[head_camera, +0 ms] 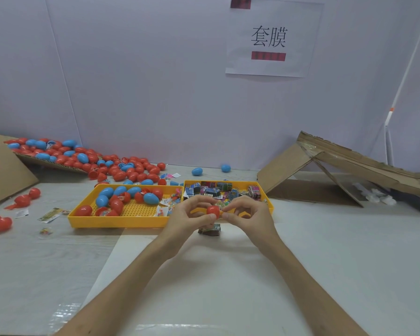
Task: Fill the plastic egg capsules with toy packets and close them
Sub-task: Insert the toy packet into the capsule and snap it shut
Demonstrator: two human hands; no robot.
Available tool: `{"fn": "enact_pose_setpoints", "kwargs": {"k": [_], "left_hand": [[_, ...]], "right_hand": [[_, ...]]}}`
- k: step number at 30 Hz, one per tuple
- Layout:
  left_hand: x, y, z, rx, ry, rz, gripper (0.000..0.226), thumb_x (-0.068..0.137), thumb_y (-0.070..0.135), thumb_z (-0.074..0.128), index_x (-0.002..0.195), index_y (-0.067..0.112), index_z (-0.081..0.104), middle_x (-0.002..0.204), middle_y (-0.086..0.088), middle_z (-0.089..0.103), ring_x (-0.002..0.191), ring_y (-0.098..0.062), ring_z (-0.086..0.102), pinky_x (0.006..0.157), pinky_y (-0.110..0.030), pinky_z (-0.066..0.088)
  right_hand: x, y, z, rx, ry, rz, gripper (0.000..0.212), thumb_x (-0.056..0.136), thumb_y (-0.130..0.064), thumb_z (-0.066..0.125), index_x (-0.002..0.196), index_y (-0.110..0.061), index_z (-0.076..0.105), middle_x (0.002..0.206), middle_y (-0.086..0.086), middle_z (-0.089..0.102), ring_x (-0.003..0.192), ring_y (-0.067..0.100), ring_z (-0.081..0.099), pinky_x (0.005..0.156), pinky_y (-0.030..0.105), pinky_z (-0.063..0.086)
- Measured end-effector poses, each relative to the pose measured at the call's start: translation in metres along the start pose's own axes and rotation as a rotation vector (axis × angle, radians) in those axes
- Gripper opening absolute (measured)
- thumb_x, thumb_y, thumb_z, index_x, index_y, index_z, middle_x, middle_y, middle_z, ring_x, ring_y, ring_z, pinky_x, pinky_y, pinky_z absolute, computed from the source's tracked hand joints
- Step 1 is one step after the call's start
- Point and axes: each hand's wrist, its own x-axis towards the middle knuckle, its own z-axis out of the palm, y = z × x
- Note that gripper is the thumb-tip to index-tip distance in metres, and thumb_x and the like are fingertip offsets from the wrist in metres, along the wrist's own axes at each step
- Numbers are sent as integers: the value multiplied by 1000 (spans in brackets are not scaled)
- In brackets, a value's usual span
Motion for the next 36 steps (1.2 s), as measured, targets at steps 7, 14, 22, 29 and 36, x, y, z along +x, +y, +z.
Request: {"fn": "enact_pose_setpoints", "kwargs": {"k": [7, 14, 22, 29, 36], "left_hand": [[1, -1, -1, 17, 5, 8, 24, 86, 7, 78, 106, 20, 73, 101, 1, 76, 94, -23, 75, 75, -29, 61], [0, -2, -1, 28, -2, 16, 23, 87, 6, 77, 106, 17, 72, 103, 2, 76, 93, -23, 76, 73, -26, 59], [-1, 0, 1, 122, 44, 52, 21, 85, 5, 78, 98, 22, 74, 98, 4, 74, 85, -21, 75, 72, -27, 60], [-2, 0, 2, 155, 44, 78, 23, 86, 0, 75, 96, 21, 74, 91, 3, 75, 75, -16, 71, 68, -23, 57], [-2, 0, 3, 201, 57, 93, 23, 86, 2, 76, 97, 22, 74, 92, 7, 74, 75, -14, 72, 68, -22, 58]], "right_hand": [[-1, -2, 1, 21, -35, 27, 13, 82, -10, 81, 84, -22, 77, 88, -3, 74, 73, 11, 63, 68, 23, 53], [-2, 0, 3, -62, 8, -26, 17, 82, -10, 81, 81, -26, 76, 86, -4, 72, 76, 22, 64, 67, 32, 54], [-3, 1, 4, -105, 25, -72, 12, 82, -12, 81, 79, -22, 75, 86, -5, 67, 75, 16, 61, 66, 33, 51], [-2, 3, 6, -88, 2, -58, 19, 83, -7, 80, 76, -23, 72, 85, -4, 68, 72, 15, 60, 63, 30, 48], [-3, 3, 7, -105, 3, -69, 19, 83, -7, 78, 77, -23, 72, 83, -6, 69, 72, 18, 61, 62, 29, 49]]}}
